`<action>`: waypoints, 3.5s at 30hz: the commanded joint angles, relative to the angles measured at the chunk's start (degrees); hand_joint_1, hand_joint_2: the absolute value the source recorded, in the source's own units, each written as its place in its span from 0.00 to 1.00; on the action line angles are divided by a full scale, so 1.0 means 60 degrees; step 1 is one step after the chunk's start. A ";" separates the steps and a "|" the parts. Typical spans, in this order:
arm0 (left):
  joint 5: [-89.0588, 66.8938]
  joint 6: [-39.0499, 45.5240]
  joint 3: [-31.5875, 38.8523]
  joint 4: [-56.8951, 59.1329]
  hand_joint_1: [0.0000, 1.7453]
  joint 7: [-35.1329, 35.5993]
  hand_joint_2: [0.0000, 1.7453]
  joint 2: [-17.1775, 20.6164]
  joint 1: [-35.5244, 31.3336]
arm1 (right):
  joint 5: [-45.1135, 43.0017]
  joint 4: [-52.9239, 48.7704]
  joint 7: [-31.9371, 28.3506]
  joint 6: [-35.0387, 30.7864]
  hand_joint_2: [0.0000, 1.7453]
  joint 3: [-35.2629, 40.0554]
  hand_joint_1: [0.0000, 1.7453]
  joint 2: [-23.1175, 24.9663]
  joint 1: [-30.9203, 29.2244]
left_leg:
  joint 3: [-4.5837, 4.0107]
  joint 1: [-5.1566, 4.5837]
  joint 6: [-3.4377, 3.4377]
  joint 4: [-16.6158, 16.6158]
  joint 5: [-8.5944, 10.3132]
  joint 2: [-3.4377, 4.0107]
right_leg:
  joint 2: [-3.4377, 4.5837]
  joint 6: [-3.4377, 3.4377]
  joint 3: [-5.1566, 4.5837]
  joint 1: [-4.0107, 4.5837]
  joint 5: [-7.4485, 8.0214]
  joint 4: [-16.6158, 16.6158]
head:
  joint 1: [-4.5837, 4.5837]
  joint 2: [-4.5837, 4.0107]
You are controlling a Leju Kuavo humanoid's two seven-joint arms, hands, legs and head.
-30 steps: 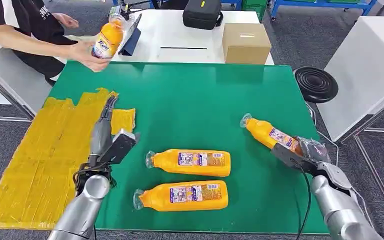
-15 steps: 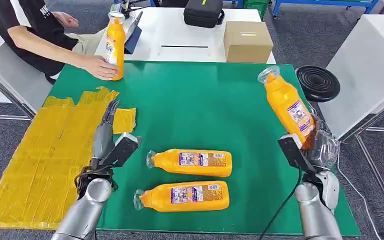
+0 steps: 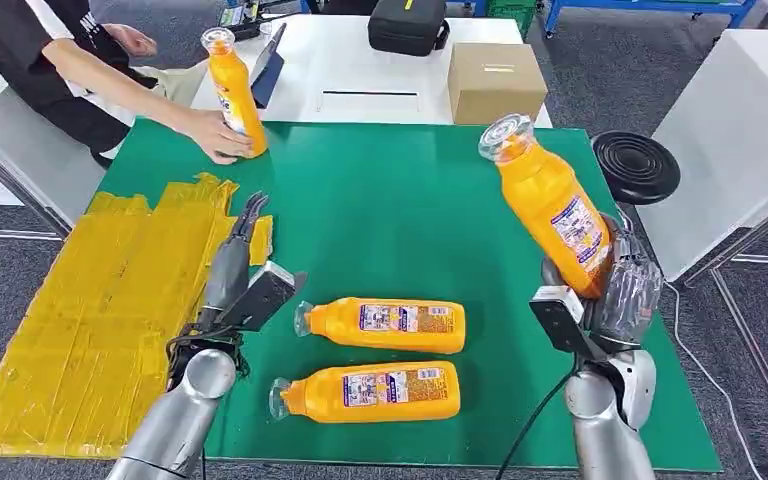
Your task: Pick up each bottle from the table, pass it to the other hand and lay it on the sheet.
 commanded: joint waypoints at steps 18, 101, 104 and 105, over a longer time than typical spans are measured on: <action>0.0023 -0.0036 -0.0147 0.0589 0.00 0.0057 1.00 0.0148 -0.0366 | -0.0056 0.0034 -0.0010 -0.0069 1.00 0.0204 1.00 0.0058 -0.0149 | 0.0014 0.0014 -0.0059 -0.0007 0.0000 0.0003 | 0.0000 -0.0025 0.0015 0.0011 0.0004 -0.0013 | 0.0000 0.0000; 0.8973 -0.5761 -0.3024 0.0130 0.00 0.0937 1.00 -0.0621 -0.2183 | 0.1326 0.3982 -0.1794 -0.0904 1.00 0.1573 1.00 0.2149 -0.2933 | -0.0099 0.0029 -0.0081 0.0000 0.0097 -0.0010 | -0.0016 -0.0038 -0.0090 0.0015 0.0081 0.0002 | 0.0000 0.0000; 0.9065 -0.5534 -0.3032 0.0523 0.00 0.0858 1.00 -0.0697 -0.2447 | 0.1464 0.4072 -0.1863 -0.0904 1.00 0.1691 1.00 0.2313 -0.2969 | -0.0084 0.0029 -0.0096 -0.0006 0.0097 -0.0006 | -0.0013 -0.0044 -0.0076 0.0013 0.0082 -0.0003 | 0.0000 0.0000; 0.9090 -0.5501 -0.3009 0.0564 0.00 0.0848 1.00 -0.0710 -0.2492 | 0.1464 0.4106 -0.1866 -0.0904 1.00 0.1720 1.00 0.2341 -0.2977 | -0.0094 0.0027 -0.0080 0.0000 0.0096 -0.0001 | -0.0006 -0.0037 -0.0088 0.0012 0.0082 0.0003 | 0.0000 0.0000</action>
